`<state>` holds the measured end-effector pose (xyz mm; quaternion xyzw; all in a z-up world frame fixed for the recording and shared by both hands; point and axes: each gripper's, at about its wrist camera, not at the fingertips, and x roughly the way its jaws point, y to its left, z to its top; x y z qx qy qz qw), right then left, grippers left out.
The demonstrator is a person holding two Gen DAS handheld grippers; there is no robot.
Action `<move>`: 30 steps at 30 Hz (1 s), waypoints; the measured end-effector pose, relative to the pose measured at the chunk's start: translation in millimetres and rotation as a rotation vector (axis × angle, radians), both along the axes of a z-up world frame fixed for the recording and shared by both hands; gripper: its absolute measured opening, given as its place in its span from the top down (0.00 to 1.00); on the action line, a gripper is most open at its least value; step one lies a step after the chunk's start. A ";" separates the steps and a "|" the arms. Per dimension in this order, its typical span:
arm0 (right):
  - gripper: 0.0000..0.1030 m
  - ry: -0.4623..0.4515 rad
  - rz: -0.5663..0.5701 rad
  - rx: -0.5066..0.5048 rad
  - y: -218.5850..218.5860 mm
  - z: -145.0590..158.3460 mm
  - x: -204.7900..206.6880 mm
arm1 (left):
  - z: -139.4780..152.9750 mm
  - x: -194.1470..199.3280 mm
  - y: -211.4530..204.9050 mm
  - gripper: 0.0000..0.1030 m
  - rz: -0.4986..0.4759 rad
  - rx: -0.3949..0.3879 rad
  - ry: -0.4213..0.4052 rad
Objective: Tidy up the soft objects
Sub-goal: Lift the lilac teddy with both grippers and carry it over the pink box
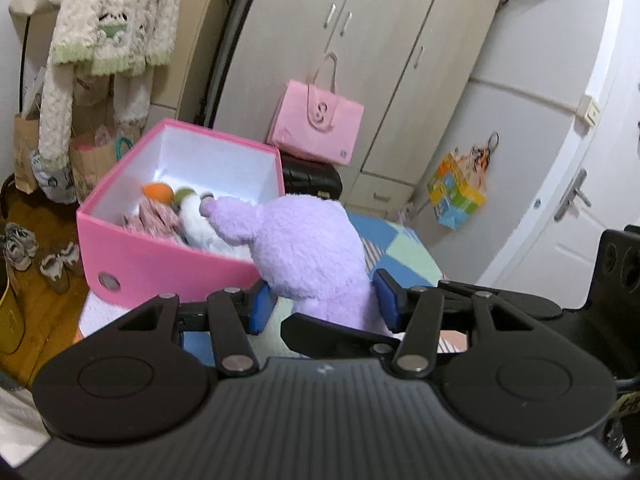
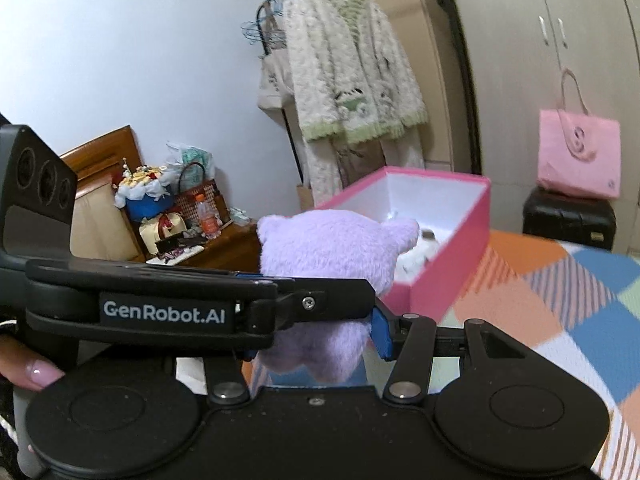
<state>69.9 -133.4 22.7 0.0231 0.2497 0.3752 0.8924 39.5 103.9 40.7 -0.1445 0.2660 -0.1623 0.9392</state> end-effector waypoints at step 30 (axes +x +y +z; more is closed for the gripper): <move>0.44 0.029 -0.027 -0.046 56.5 -7.9 190.9 | -25.0 210.5 38.7 0.53 0.065 -0.070 0.164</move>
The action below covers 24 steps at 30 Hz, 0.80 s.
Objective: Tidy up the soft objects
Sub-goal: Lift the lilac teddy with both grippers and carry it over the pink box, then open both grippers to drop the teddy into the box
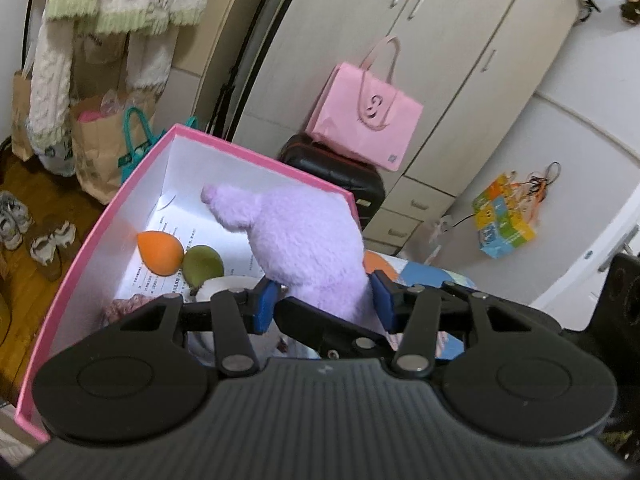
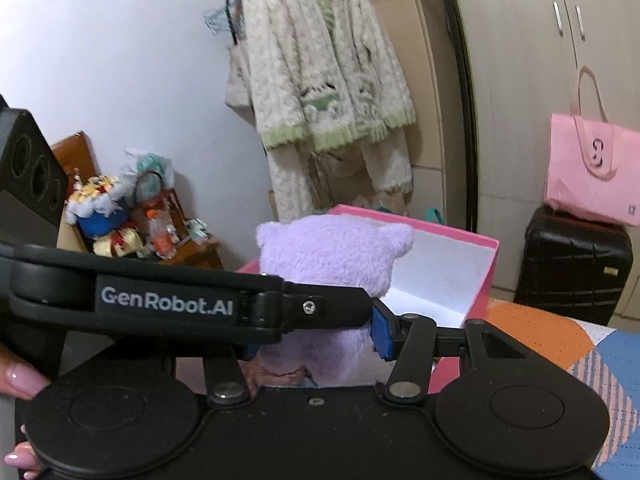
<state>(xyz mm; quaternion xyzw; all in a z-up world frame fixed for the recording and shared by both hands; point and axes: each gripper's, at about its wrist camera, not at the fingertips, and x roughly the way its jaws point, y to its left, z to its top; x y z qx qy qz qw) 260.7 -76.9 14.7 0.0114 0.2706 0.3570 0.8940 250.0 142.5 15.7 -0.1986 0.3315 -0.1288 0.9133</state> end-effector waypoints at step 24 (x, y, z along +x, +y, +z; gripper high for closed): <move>0.38 -0.032 -0.038 -0.275 40.5 -33.0 43.1 | -20.7 29.2 20.8 0.54 0.056 -0.012 0.094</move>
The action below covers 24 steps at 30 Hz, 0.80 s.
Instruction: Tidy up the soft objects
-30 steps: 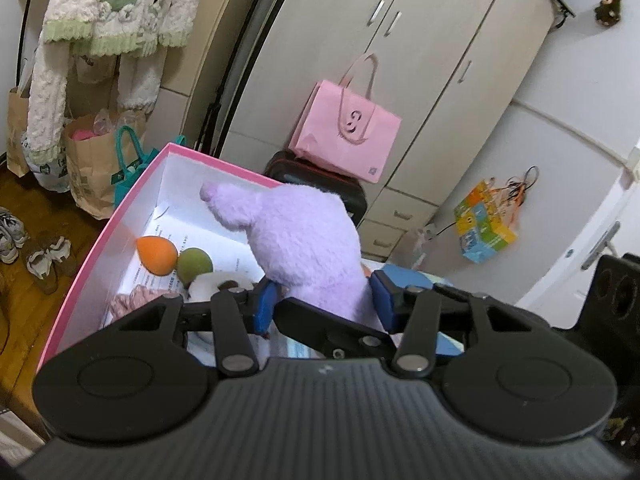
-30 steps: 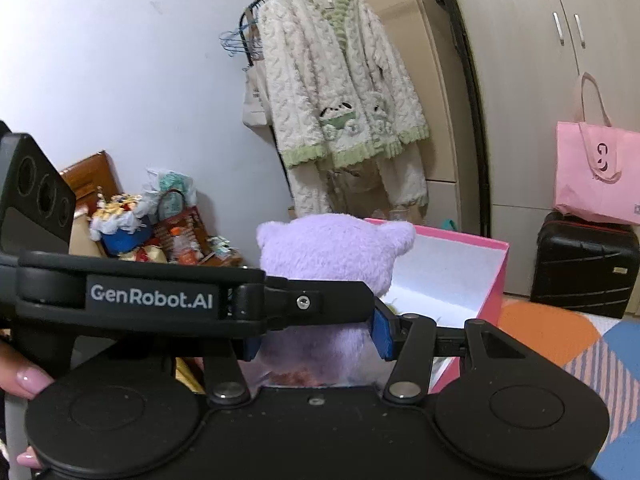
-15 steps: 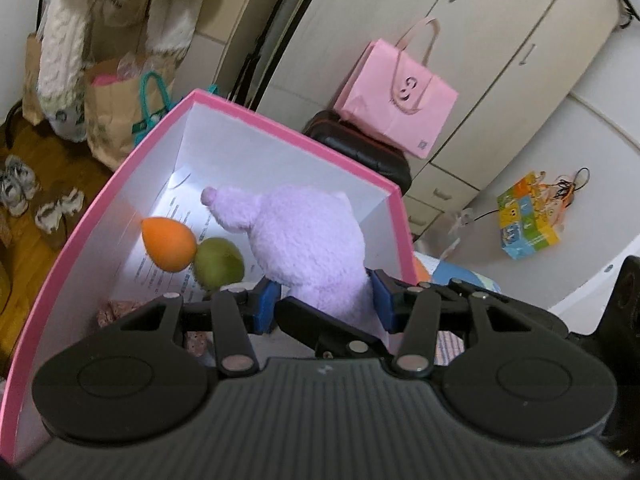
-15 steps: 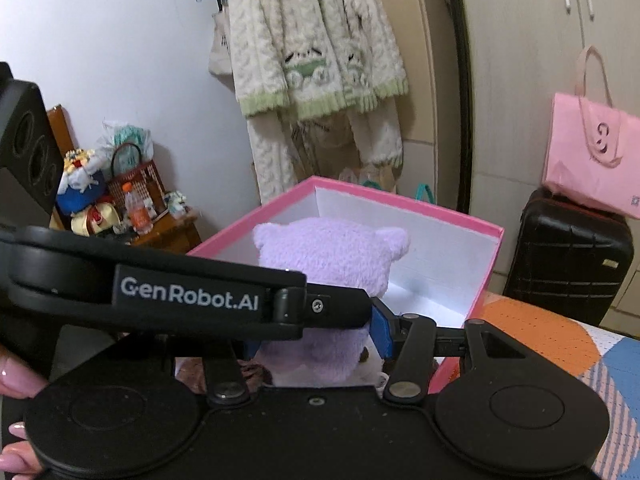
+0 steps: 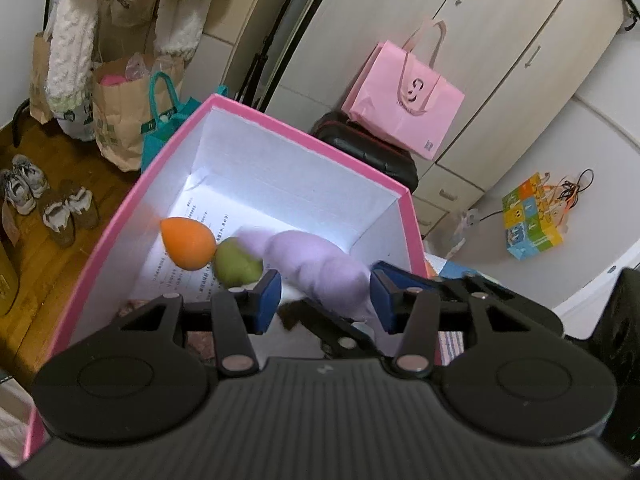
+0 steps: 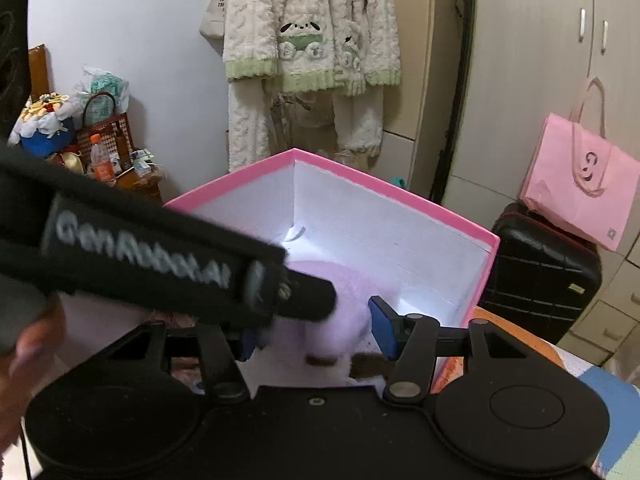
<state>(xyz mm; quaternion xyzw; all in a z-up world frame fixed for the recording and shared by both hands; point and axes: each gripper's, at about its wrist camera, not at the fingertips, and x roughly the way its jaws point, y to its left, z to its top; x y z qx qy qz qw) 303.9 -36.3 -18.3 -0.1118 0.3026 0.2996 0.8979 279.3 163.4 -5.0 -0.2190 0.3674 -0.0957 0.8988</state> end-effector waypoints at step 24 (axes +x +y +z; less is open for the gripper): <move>0.26 -0.123 -0.095 0.107 -75.5 35.5 -112.1 | 31.6 -121.6 -17.4 0.44 -0.036 0.149 -0.170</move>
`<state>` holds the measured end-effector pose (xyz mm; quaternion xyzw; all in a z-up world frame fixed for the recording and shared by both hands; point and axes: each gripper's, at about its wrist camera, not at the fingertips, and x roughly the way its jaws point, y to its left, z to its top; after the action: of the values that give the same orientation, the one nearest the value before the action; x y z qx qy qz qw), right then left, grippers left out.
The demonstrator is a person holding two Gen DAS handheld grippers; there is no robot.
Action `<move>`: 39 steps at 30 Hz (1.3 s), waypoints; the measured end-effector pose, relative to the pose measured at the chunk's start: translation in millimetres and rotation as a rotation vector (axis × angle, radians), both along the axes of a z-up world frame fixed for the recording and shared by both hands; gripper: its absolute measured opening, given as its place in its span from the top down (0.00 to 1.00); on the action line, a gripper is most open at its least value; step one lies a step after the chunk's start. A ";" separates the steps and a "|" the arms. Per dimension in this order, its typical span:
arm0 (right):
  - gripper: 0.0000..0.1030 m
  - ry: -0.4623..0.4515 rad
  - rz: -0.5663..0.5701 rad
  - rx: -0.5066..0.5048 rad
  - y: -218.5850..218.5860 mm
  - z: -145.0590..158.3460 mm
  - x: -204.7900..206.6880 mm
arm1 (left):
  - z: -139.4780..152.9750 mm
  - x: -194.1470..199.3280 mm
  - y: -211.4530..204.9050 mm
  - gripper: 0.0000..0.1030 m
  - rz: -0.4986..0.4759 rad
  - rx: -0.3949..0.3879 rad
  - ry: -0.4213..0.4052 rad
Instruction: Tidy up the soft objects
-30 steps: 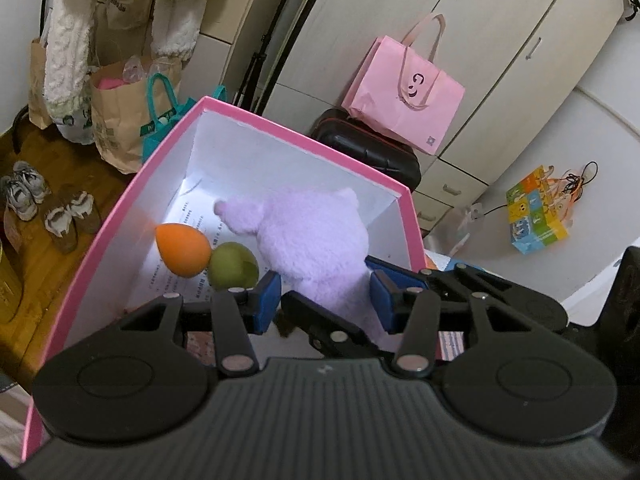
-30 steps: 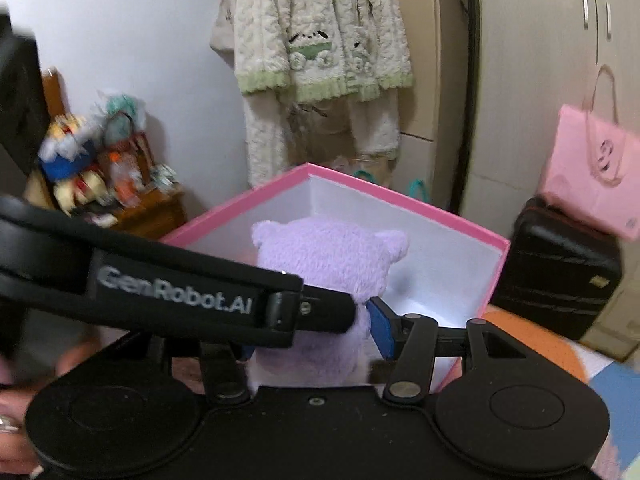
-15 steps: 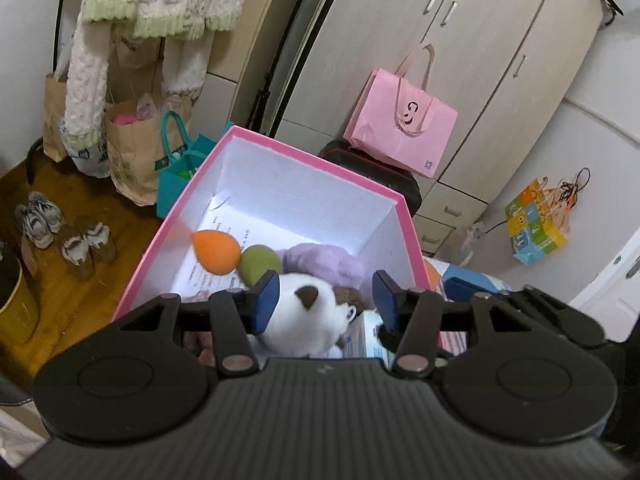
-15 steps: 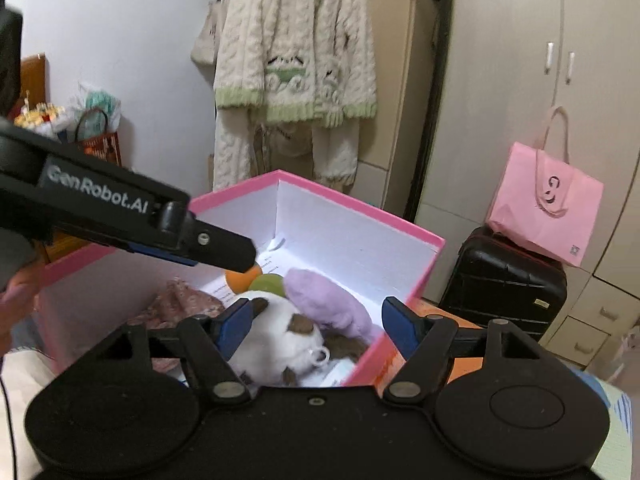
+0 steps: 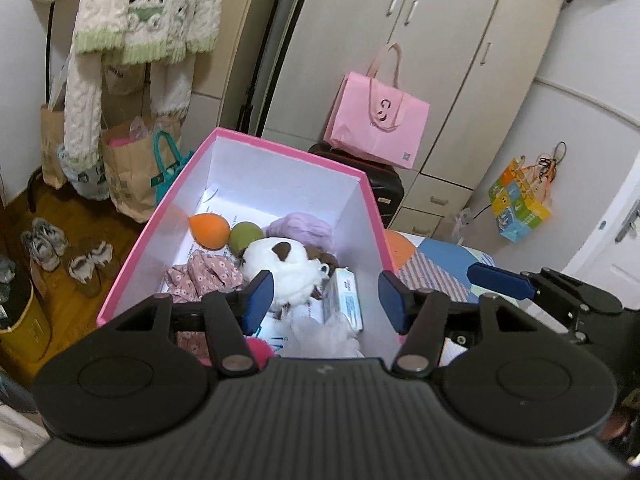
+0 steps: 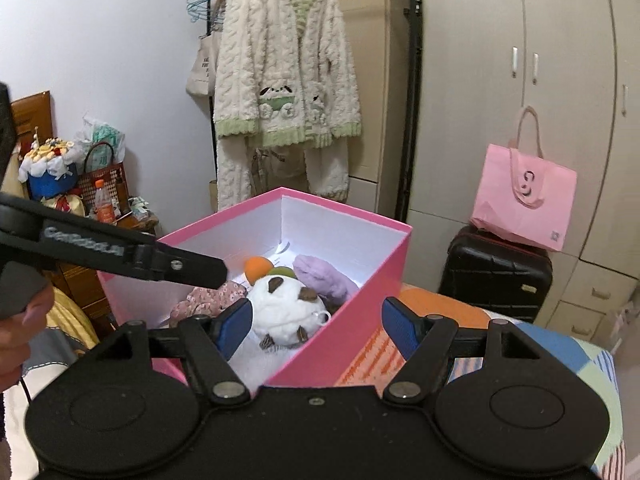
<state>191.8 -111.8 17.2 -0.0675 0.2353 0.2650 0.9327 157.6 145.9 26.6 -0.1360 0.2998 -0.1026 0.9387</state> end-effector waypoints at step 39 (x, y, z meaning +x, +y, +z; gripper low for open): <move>0.02 0.033 -0.440 0.002 -91.5 -0.1 -128.7 | 3.7 -103.4 -52.9 0.01 0.037 0.276 -0.044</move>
<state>63.1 -203.3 17.1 -0.0090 0.2592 0.0562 0.9641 54.3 93.0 30.3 -0.0089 0.2878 -0.0461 0.9565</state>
